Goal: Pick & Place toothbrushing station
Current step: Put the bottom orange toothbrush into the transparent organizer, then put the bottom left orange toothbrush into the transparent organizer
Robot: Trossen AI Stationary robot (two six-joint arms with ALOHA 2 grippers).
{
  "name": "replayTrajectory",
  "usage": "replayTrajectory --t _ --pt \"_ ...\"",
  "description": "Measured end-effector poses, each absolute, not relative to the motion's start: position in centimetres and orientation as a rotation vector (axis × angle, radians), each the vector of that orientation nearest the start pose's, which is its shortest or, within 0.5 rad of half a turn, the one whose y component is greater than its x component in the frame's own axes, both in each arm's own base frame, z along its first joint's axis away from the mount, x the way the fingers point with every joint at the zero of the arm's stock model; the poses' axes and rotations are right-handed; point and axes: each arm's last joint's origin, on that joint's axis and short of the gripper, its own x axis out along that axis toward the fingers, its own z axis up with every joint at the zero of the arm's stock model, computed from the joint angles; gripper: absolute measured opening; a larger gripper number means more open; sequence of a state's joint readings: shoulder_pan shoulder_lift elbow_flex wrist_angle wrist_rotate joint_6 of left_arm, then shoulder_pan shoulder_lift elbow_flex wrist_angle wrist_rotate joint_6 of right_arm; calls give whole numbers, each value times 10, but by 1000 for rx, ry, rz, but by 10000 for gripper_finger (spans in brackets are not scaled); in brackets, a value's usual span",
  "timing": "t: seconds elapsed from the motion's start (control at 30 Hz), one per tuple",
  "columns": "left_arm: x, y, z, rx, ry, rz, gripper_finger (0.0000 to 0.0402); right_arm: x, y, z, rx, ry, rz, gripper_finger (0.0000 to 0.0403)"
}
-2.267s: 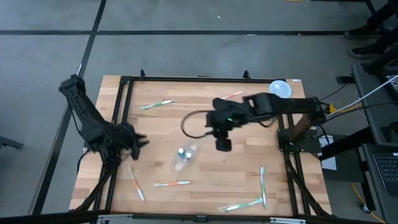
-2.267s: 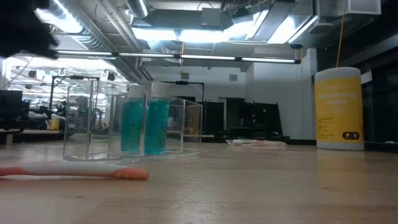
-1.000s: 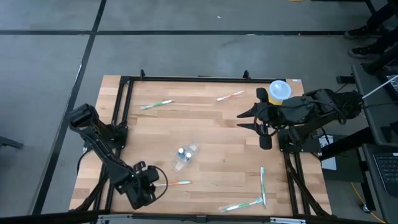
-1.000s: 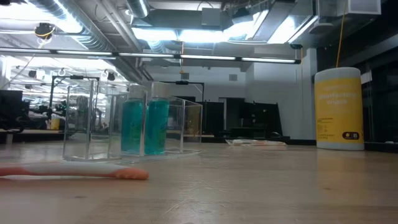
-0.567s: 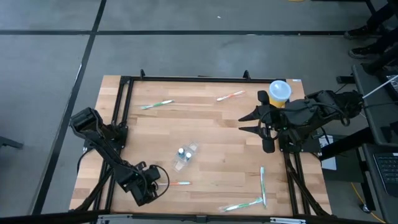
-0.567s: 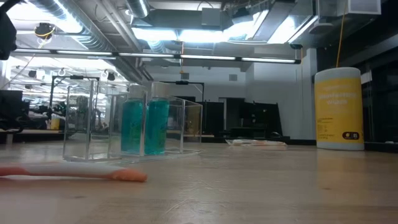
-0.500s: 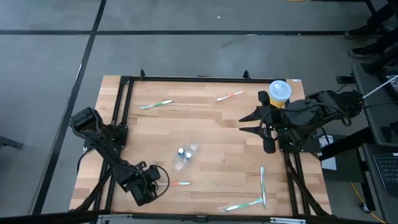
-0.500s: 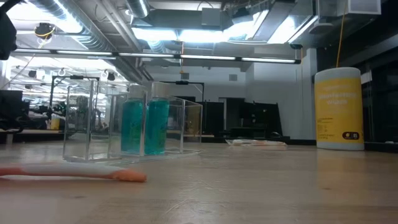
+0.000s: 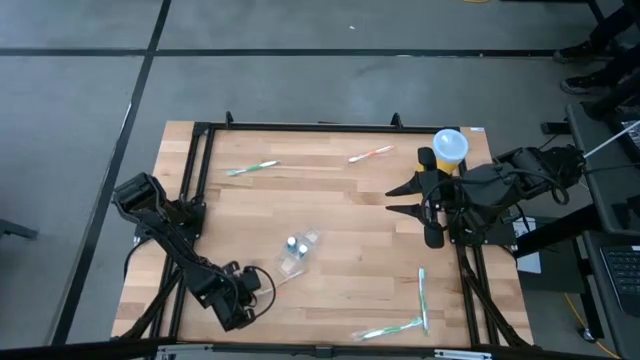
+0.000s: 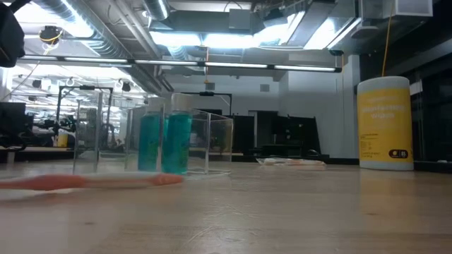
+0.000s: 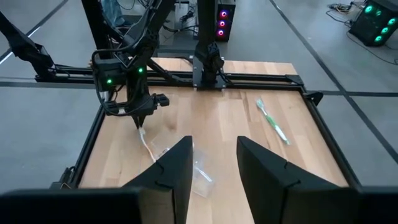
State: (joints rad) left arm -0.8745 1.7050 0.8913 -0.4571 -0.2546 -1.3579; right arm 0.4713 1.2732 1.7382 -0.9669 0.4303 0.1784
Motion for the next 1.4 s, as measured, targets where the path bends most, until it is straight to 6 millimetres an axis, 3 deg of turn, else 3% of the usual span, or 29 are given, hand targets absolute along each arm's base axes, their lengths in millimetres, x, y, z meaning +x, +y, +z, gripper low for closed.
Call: replayTrajectory --t 0.3,0.5,0.67,0.83,0.93,1.07,1.4 --pt "197 -226 147 -583 1118 224 2 199 88 474 -20 451 -3 128" --pt "195 -225 154 -631 1106 240 29 197 92 474 -22 447 -1 128" --pt "189 -221 151 -729 1119 400 78 195 96 474 -12 447 -1 128" --pt "176 -217 148 -1028 1063 740 139 192 98 473 -7 456 -29 128" --pt "175 -221 153 -1132 1107 819 169 191 100 473 0 451 -32 128" --pt "182 -219 165 -1116 1124 884 188 190 101 473 1 448 -36 128" --pt "186 -207 208 -1016 1223 1145 191 190 102 473 -4 442 -43 128"
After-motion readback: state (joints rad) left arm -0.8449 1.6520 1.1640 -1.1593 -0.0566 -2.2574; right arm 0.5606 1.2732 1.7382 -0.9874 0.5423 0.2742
